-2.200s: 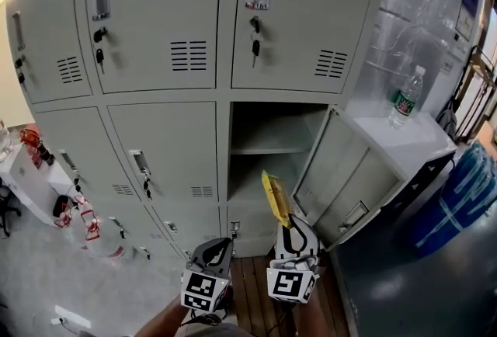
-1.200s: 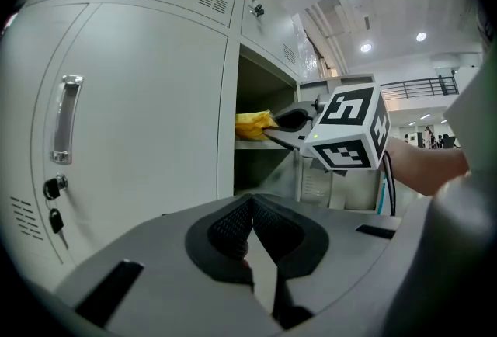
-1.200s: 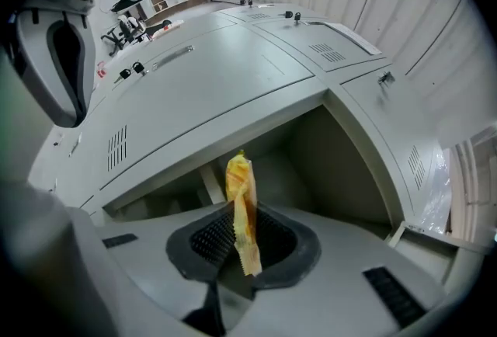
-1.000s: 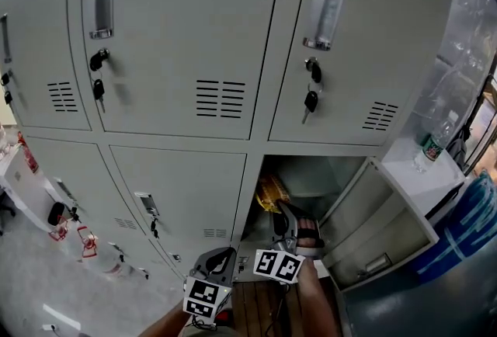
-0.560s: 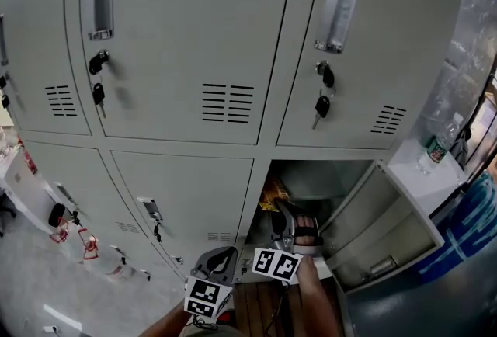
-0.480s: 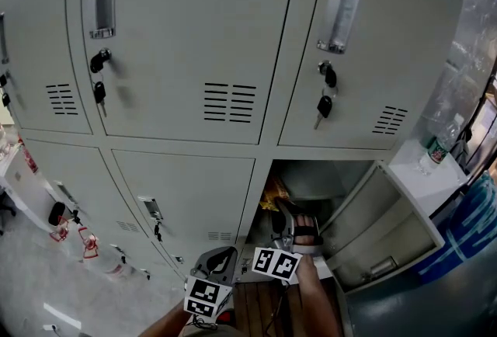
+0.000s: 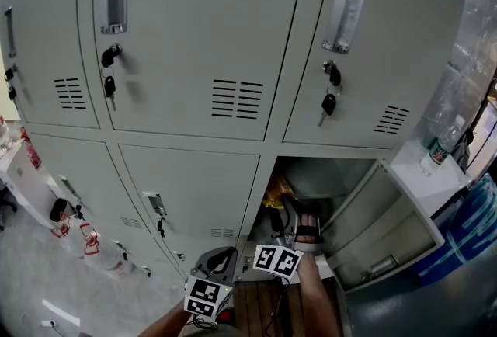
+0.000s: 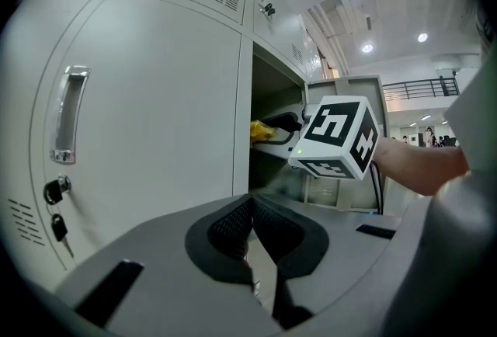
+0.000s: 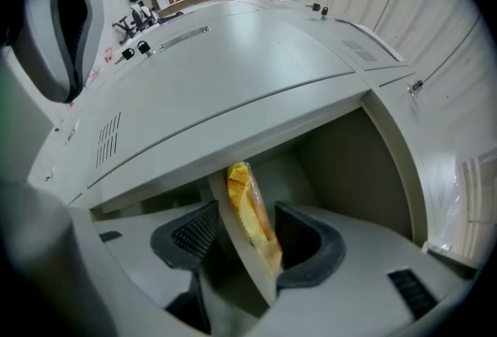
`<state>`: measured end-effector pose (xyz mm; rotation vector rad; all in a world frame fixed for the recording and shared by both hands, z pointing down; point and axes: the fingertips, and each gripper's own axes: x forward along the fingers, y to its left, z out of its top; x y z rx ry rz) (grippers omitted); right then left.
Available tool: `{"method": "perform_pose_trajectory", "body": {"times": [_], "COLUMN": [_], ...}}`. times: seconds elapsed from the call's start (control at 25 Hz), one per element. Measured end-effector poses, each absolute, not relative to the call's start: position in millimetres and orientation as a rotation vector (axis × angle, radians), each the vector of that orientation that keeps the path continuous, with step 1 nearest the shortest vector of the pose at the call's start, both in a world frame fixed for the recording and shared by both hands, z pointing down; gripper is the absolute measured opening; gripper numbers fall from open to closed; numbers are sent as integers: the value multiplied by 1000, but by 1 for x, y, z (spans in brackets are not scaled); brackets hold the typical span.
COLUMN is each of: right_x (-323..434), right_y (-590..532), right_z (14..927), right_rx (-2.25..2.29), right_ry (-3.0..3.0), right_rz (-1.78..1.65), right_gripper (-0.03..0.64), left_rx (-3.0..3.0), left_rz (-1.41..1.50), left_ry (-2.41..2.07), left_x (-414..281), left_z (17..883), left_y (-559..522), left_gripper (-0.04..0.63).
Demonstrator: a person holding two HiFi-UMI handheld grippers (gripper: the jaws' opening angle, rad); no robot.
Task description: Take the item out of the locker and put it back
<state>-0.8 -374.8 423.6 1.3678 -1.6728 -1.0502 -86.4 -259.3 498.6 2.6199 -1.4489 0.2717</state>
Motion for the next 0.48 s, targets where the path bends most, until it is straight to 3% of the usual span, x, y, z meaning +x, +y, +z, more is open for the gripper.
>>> {"method": "perform_pose_trajectory", "body": {"times": [0.04,0.16,0.48], "right_x": [-2,-3,0], "right_y": [-374,-373,-365], "right_z": [425,427,422], "right_rx": [1364,1365,1383], "right_ry": [-1695,-1715,-1720], "right_rz": [-1027,-1007,-1003], "right_gripper": [249,280,291], "left_rx": [2619,2622,2636], "left_rz": [273,261,257], "left_ry": [-1449,-1450,-1447], "left_x": [-87,-86,-85], "left_z": [498,492,488], "left_y": [-258,-256,-254], "left_gripper": [23,23,23]}}
